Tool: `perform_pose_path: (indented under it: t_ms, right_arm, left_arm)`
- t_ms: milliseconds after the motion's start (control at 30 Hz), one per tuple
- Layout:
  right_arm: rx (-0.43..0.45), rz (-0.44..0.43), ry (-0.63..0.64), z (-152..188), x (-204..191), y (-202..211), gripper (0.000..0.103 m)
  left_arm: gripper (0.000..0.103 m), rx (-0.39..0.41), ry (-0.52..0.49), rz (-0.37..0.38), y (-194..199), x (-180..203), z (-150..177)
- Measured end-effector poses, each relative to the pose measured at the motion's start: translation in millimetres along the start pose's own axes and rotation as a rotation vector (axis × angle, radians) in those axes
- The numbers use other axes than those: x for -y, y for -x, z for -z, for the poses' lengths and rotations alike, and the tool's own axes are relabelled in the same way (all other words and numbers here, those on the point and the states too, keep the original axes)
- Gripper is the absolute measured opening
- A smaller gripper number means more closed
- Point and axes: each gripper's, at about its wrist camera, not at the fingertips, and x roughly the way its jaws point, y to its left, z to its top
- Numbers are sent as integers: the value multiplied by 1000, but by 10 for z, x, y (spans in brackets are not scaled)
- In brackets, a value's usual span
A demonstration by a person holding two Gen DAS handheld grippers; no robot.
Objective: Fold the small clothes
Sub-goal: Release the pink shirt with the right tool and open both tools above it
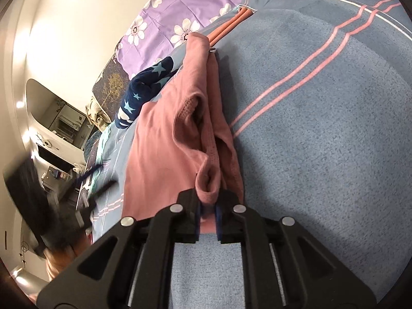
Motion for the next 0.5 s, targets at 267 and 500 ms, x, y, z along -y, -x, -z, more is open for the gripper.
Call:
perform_pose_path:
  t_ms: [267,500]
  right_arm:
    - [54,-19,29,-140,-244,125,5]
    - [-17,121,-14,-72,-98,110,8]
  left_arm:
    - [77,38,-16,7,155,75,436]
    - [62,-15,44,59,74,-43,598]
